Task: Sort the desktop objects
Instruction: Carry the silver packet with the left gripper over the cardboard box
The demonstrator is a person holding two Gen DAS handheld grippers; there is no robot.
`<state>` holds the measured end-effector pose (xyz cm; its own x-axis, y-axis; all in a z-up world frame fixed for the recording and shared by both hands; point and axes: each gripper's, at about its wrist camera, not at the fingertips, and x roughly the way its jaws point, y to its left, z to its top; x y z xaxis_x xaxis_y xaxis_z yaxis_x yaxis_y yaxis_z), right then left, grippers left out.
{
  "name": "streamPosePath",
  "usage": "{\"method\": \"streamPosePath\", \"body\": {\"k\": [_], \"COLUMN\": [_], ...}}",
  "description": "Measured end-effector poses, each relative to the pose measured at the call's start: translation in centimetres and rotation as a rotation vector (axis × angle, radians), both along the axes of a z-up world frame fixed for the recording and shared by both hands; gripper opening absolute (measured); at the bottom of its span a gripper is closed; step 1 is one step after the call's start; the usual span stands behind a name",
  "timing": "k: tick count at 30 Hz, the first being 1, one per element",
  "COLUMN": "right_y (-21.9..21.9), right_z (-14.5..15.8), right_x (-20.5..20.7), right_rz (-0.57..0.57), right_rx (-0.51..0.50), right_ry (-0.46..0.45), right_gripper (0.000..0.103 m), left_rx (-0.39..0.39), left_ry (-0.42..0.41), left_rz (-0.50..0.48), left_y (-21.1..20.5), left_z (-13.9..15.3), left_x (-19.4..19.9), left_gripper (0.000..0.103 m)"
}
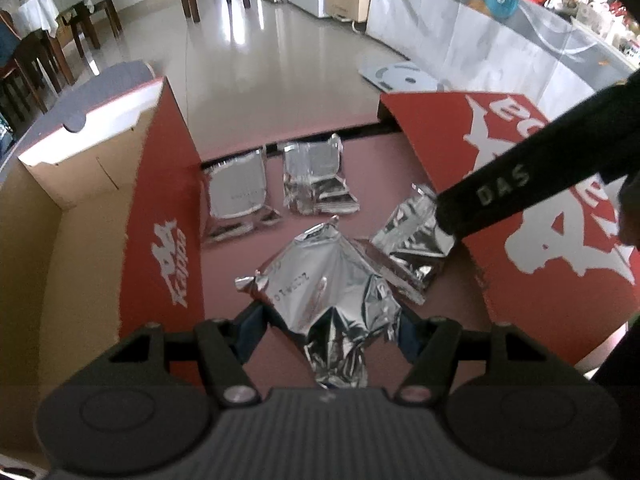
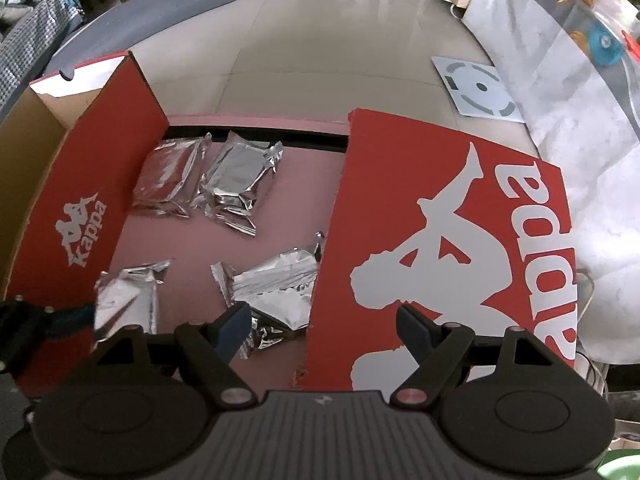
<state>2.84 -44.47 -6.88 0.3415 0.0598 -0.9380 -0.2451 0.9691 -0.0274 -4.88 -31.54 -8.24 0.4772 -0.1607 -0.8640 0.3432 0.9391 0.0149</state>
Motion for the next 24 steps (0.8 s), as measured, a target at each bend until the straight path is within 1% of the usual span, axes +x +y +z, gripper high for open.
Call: {"method": "streamPosePath", "body": {"k": [11, 15, 24], "right_y": [-0.3, 0.0, 1.1], "right_z": [1.2, 1.6, 1.9], "right_x": [-0.1, -0.3, -0.5], "right_rz": [-0.030, -0.018, 0.009], "right_rx": [0.044, 0.062, 0.062], "right_ry": [-0.035, -0.045, -0.053], "right_gripper": [0.079, 0.079, 0.079], "left_rx": [-0.038, -0.048, -0.055], "left_ry": [-0.074, -0.092, -0.126], "left_rz": [0.033, 0.051, 0.104], "left_y": [1.6, 2.4, 4.6], "left_z": [3.9, 4.8, 6.5], "left_x": [-1.1, -1.0, -1.0], "left_gripper": [0.063, 0.063, 0.063]}}
